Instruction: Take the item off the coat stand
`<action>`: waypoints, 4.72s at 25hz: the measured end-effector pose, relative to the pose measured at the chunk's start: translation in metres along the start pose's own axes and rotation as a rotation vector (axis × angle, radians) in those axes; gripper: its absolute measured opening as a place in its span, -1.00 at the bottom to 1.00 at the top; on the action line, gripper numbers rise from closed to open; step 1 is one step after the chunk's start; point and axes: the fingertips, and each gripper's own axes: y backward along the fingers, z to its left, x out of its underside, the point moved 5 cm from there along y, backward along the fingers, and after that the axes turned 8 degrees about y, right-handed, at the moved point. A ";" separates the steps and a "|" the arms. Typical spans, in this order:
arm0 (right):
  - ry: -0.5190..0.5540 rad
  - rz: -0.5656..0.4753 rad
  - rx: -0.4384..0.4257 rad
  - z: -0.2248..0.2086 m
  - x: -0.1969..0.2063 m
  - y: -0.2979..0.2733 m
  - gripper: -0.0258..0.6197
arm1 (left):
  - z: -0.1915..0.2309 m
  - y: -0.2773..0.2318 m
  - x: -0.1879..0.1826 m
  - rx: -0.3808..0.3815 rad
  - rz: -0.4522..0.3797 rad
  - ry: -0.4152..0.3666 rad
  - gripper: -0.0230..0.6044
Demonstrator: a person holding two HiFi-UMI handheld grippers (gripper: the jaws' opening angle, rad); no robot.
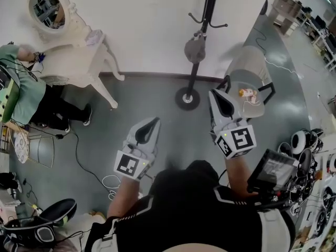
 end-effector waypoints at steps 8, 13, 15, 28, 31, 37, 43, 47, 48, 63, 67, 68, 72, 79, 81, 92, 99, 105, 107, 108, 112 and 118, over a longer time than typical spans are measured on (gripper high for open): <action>-0.012 0.017 0.032 -0.021 0.015 -0.012 -0.88 | 0.014 -0.017 0.004 -0.006 0.003 -0.003 -0.95; -0.021 0.013 0.002 -0.035 0.024 -0.031 -0.88 | 0.026 -0.032 0.004 -0.038 0.004 -0.008 -0.95; -0.021 0.010 -0.008 -0.045 0.026 -0.040 -0.88 | 0.030 -0.043 0.000 -0.049 -0.009 -0.009 -0.95; -0.035 0.031 -0.020 -0.106 0.057 -0.109 -0.88 | 0.063 -0.116 -0.008 -0.074 -0.012 -0.012 -0.95; -0.033 0.033 -0.002 -0.118 0.062 -0.121 -0.88 | 0.072 -0.127 -0.007 -0.082 -0.009 -0.013 -0.95; -0.036 0.058 0.014 -0.135 0.082 -0.153 -0.63 | 0.096 -0.143 0.005 -0.113 0.013 -0.010 -0.95; -0.045 0.100 0.038 -0.147 0.109 -0.181 -0.49 | 0.118 -0.147 0.031 -0.144 0.045 0.008 -0.94; -0.056 0.140 0.025 -0.153 0.130 -0.199 -0.27 | 0.129 -0.149 0.062 -0.156 0.088 0.016 -0.94; -0.060 0.145 0.027 -0.153 0.134 -0.203 -0.24 | 0.132 -0.148 0.071 -0.156 0.091 0.020 -0.94; -0.098 0.325 0.045 -0.154 0.250 -0.263 0.01 | 0.170 -0.124 0.180 -0.293 0.186 0.163 -0.94; -0.094 0.389 0.034 -0.155 0.279 -0.269 0.18 | 0.174 -0.122 0.189 -0.318 0.204 0.166 -0.94; -0.093 0.394 0.040 -0.155 0.283 -0.270 0.18 | 0.174 -0.122 0.189 -0.322 0.205 0.164 -0.94; -0.068 0.416 0.058 -0.156 0.300 -0.281 0.18 | 0.177 -0.123 0.189 -0.343 0.209 0.161 -0.94; -0.066 0.412 0.087 -0.156 0.320 -0.290 0.18 | 0.175 -0.125 0.189 -0.376 0.206 0.133 -0.94; -0.061 0.429 0.097 -0.153 0.324 -0.304 0.16 | 0.189 -0.128 0.182 -0.386 0.208 0.124 -0.94; -0.073 0.452 0.140 -0.153 0.328 -0.322 -0.24 | 0.191 -0.125 0.183 -0.384 0.230 0.116 -0.94; -0.060 0.458 0.171 -0.159 0.321 -0.321 -0.62 | 0.191 -0.119 0.190 -0.400 0.223 0.129 -0.93; -0.049 0.438 0.184 -0.160 0.314 -0.313 -0.75 | 0.183 -0.118 0.184 -0.414 0.218 0.161 -0.93; -0.044 0.430 0.190 -0.159 0.311 -0.310 -0.77 | 0.180 -0.116 0.185 -0.410 0.225 0.164 -0.93; -0.042 0.424 0.193 -0.158 0.309 -0.308 -0.77 | 0.180 -0.114 0.187 -0.402 0.230 0.154 -0.93; -0.049 0.402 0.212 -0.157 0.298 -0.305 -0.79 | 0.179 -0.108 0.190 -0.388 0.225 0.140 -0.93; -0.048 0.360 0.219 -0.156 0.281 -0.305 -0.81 | 0.177 -0.104 0.187 -0.369 0.232 0.145 -0.93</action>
